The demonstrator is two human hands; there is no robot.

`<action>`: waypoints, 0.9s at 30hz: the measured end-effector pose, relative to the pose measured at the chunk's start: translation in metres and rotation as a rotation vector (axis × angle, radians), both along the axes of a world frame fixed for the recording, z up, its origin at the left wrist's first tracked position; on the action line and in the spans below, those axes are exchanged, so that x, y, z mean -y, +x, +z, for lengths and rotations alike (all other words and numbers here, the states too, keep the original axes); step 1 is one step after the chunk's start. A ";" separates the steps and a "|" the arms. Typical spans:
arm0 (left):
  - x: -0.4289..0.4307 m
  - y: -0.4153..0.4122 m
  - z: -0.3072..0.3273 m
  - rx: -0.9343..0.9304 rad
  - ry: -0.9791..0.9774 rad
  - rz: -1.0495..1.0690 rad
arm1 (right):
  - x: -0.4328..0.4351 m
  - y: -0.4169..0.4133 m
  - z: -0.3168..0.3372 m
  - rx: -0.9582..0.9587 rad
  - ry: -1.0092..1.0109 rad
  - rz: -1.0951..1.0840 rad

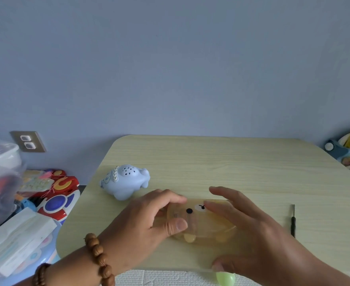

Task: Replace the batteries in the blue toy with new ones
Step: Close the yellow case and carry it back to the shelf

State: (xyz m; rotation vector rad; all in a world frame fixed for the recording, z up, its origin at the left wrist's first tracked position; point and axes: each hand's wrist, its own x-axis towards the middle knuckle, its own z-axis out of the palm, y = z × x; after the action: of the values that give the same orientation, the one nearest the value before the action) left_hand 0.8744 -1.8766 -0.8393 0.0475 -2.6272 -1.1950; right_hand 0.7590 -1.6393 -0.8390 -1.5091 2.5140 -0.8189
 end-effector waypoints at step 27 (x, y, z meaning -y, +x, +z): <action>-0.029 0.015 0.045 -0.061 -0.027 -0.069 | 0.002 0.030 0.053 -0.165 -0.095 0.065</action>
State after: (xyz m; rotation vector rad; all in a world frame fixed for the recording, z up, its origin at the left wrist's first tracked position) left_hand 0.8889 -1.8479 -0.7944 -0.0831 -2.6108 -1.1638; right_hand 0.7890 -1.6416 -0.7856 -1.7475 2.5562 -0.8479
